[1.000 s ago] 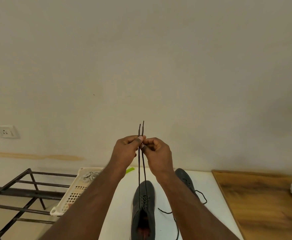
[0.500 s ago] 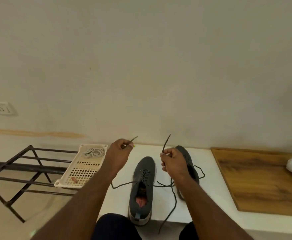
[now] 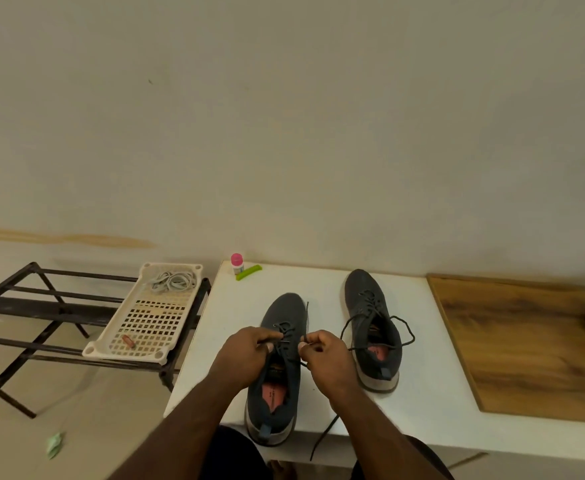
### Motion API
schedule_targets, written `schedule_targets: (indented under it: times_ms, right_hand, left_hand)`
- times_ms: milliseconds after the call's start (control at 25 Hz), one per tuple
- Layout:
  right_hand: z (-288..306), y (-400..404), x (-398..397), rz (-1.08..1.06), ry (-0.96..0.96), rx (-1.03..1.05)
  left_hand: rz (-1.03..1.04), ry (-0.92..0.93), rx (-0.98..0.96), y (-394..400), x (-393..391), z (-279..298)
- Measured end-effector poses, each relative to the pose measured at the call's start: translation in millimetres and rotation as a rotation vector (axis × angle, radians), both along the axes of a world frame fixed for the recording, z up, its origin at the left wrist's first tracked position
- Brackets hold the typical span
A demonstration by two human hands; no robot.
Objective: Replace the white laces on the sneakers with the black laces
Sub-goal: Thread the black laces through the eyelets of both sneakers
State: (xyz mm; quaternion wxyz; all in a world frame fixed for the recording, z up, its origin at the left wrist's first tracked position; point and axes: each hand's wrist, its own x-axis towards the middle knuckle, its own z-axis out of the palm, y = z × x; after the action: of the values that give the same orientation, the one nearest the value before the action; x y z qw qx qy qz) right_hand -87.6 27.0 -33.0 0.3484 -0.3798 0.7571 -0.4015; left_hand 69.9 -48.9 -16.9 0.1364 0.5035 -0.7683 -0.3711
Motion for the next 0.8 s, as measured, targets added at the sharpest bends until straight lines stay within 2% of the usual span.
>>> schedule_targets:
  times_ms: [320,520,680,800]
  right_hand:
    - [-7.5,-12.4,3.4,0.072,0.048,0.004]
    - [-10.5,-11.9,3.5,0.078,0.070,0.000]
    - [-11.7,-12.7,3.8,0.068,0.064,0.001]
    - [-10.5,-12.5,3.4,0.052,0.055,-0.006]
  left_hand:
    - [-0.046,0.006,0.003,-13.1,1.1,-12.5]
    - [-0.134,-0.084,-0.077,-20.7,0.4,-12.0]
    - [-0.070,-0.046,-0.056,-19.2,1.8,-18.0]
    - [-0.109,-0.001,-0.002,-21.9,5.2,-18.6]
